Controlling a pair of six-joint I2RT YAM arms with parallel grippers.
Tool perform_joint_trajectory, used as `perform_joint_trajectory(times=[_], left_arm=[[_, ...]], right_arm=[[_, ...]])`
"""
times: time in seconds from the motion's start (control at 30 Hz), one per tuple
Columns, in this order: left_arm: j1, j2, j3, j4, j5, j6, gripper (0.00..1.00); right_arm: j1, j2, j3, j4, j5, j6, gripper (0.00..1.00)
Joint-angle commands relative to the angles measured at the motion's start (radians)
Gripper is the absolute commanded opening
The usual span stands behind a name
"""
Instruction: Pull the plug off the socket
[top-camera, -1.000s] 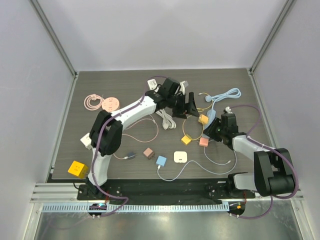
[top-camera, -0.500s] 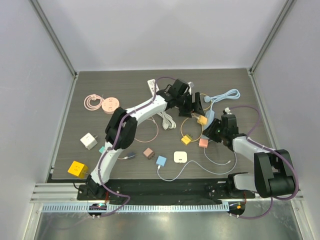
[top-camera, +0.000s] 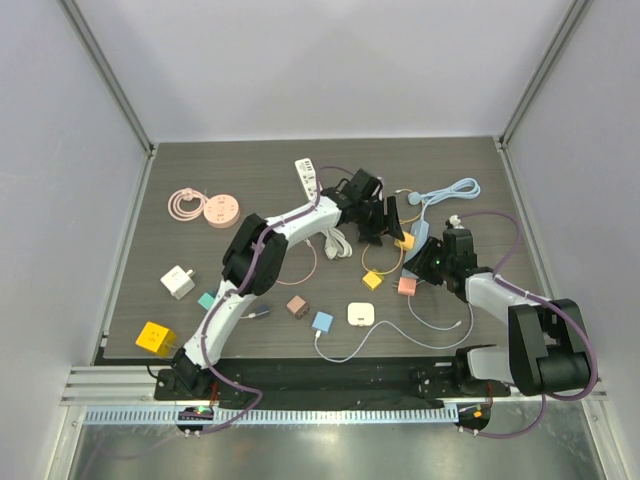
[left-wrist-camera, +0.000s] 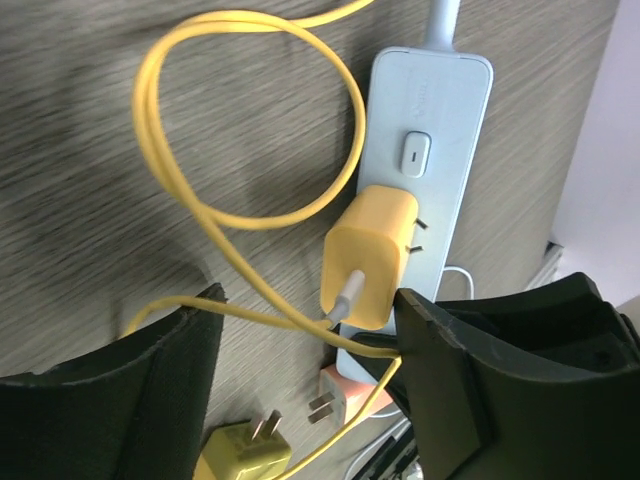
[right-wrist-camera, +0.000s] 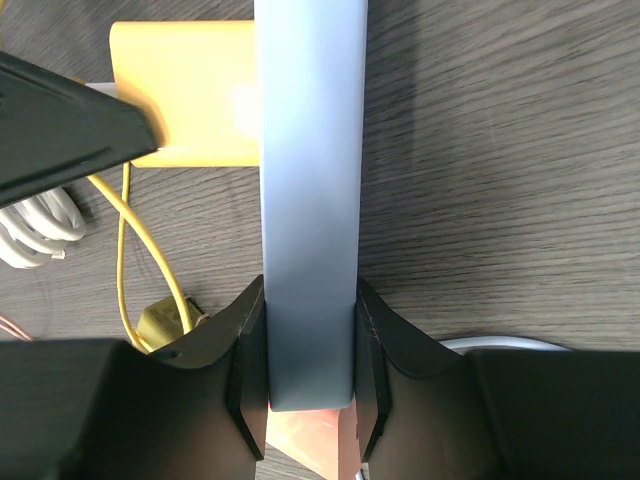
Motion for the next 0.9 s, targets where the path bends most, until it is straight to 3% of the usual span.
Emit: perform_joint_trajectory(times=[0.0,0.2,0.47,0.57,0.67,0.7,0.87], left_arm=[[-0.012,0.016,0.041,0.060,0.033,-0.040,0.67],[-0.028,0.049,0.059,0.115,0.057,-0.080,0.56],[-0.038,0.072,0.071,0.157,0.068,-0.122,0.50],[-0.038,0.071,0.073,0.169,0.066,-0.132,0.40],[-0.041,0.050,0.065,0.174,0.042,-0.128,0.17],[-0.043,0.042,0.059,0.172,0.031,-0.123,0.00],[-0.046,-0.045,0.004,0.183,-0.030,-0.109,0.00]], right_arm=[[0.002,-0.018,-0.003,0.020,-0.039,-0.026,0.01],[0.001,-0.016,-0.003,0.022,-0.042,-0.029,0.01],[0.002,-0.016,-0.003,0.023,-0.045,-0.030,0.01],[0.002,-0.010,-0.001,0.023,-0.042,-0.029,0.01],[0.002,0.002,0.005,0.017,-0.033,-0.024,0.01],[0.002,0.004,0.006,0.014,-0.026,-0.021,0.01],[0.001,0.013,0.017,-0.030,0.081,0.017,0.01]])
